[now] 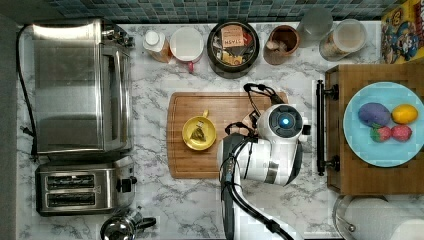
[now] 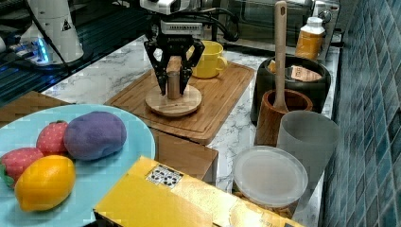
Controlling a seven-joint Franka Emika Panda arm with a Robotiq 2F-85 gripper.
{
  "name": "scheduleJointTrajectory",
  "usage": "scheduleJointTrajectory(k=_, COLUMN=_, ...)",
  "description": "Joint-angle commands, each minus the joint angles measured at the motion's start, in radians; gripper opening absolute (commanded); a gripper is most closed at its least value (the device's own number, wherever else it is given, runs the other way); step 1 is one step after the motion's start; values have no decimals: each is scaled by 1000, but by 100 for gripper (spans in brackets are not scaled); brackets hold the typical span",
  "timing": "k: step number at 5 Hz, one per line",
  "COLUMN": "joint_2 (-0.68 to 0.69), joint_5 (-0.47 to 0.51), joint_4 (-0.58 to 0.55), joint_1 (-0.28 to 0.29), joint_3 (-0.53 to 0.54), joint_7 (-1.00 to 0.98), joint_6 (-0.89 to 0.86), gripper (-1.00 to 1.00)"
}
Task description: Open the lid of the tea container.
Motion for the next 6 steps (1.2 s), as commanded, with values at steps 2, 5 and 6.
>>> scheduleJointTrajectory(k=2, joint_2=-179, joint_5=46, joint_4=103, joint_1=29, joint_3=47, joint_7=-40, joint_6=-98, gripper=-100)
scheduleJointTrajectory(k=5, joint_2=-415, joint_5=-46, joint_4=185, joint_1=97, joint_3=111, joint_7=-13, joint_6=-118, gripper=-100)
scheduleJointTrajectory(k=6, joint_2=-411, joint_5=21, joint_4=292, joint_1=112, joint_3=100, joint_7=-123, joint_6=-324, gripper=-100)
